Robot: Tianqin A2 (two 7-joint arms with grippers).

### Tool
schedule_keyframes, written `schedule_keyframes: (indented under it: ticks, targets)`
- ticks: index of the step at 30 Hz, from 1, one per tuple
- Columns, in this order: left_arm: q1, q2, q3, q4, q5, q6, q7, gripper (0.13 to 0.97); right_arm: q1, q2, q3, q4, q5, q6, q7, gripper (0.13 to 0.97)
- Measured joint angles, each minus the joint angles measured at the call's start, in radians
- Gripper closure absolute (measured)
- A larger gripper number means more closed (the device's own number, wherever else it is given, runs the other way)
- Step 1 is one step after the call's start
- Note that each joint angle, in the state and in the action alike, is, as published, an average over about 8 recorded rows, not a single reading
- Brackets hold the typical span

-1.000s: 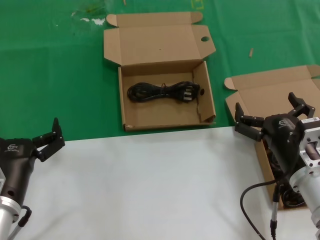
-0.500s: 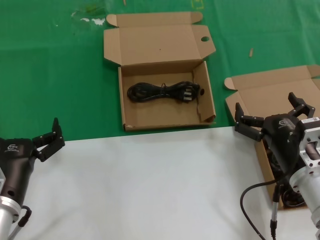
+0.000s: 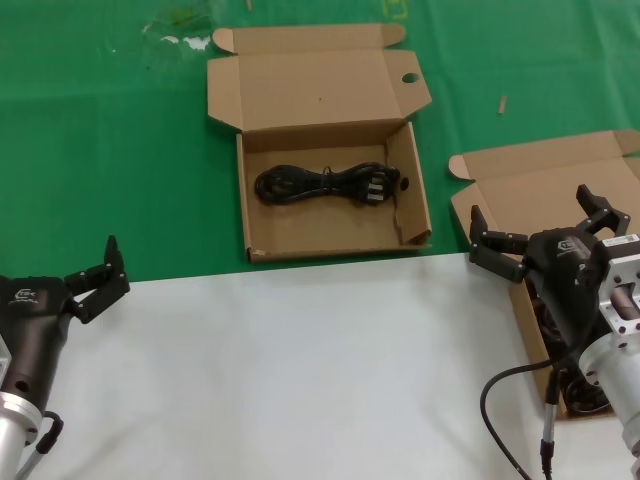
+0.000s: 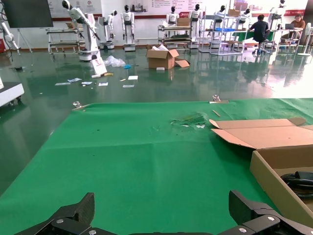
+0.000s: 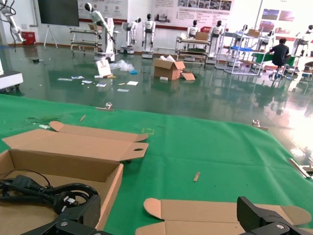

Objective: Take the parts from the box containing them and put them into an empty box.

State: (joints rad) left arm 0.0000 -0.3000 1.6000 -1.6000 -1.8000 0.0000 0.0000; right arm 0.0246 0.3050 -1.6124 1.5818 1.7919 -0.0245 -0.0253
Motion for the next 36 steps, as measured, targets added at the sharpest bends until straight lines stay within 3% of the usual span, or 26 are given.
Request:
schedule_keyframes:
  ticks: [36]
  targets:
    - [0.000,0.000,0.000,0.000,0.000,0.000,0.000,0.132,0.000,0.000,0.000,0.000,0.000,0.000,0.000,0.129]
